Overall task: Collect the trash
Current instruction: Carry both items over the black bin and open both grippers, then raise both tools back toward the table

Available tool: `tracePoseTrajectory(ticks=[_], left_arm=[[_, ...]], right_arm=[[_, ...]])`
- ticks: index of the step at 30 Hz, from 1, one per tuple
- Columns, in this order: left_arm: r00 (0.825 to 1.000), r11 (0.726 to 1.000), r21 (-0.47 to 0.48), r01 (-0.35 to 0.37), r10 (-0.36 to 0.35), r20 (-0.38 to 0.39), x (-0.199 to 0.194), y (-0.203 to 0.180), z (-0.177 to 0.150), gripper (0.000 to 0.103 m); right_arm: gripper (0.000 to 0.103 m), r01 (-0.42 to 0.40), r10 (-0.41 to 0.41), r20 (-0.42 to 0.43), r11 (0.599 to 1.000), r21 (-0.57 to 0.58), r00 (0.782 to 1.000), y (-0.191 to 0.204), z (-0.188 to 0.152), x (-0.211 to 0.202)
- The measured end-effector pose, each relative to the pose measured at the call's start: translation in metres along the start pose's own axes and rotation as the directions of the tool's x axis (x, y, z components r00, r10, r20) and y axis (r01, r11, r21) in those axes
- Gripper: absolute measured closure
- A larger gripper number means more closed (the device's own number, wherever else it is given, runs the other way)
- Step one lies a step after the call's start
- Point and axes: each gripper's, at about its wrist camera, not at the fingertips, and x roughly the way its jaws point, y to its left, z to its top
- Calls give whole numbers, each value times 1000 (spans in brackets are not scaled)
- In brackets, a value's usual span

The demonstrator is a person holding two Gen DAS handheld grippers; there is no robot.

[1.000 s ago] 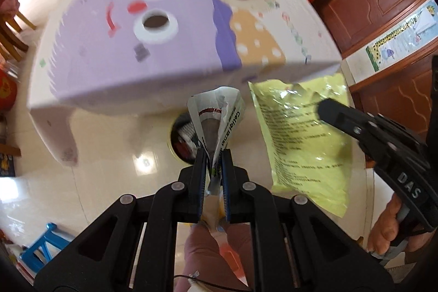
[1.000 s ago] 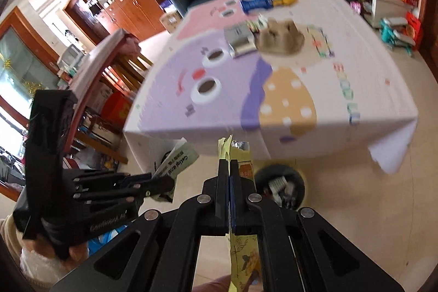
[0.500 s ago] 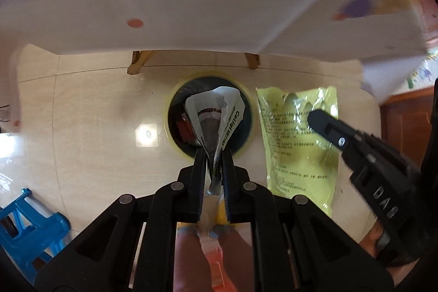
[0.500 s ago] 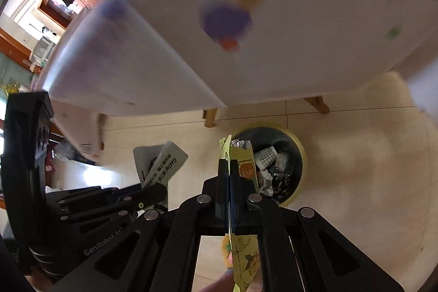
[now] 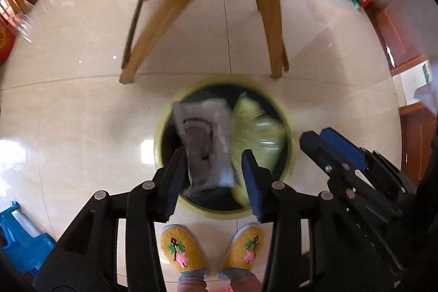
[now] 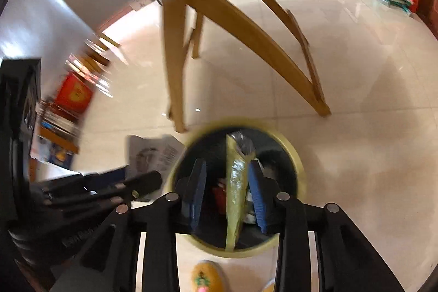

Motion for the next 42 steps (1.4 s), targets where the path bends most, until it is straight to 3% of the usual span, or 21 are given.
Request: tracePoseTrajectory(ticks=[4,8,12,18,24,35,37,42], left_arm=[[997,999,30,-45,46,-57,46,-2,-9,55],[996,997,39,-63,66,-67,68,-2,-15,49],[997,997,46,-68,70,-42,61,-7,-17,41],[996,994,70,-83,84,-1,32,-8,-15,40],[996,995,60,-85,83,33,-31,-10,-14,40],[988,998,53,-44,36,148,-206,-27,1,38],[985,998,57,-36,26,169,-236,-30,4,31],[976,998,65,3,-17,218,-315,-30,13,24]], right_arm=[[69,37,-36,-49,999,15,998,-13,-23,29],[69,47,-44,-54,998,43,998,-22,-40,42],[69,45,-42,-59,998,50,997,-23,-49,47],[69,36,-34,-37,998,45,999,-23,-40,37],[69,18,-18,-15,1000,23,1000,0,-21,-16],[69,17,-15,67,999,-34,998,56,33,-160],[69,28,-24,80,999,-41,997,66,42,-187],[69,39,-33,121,998,-45,992,91,63,-257]])
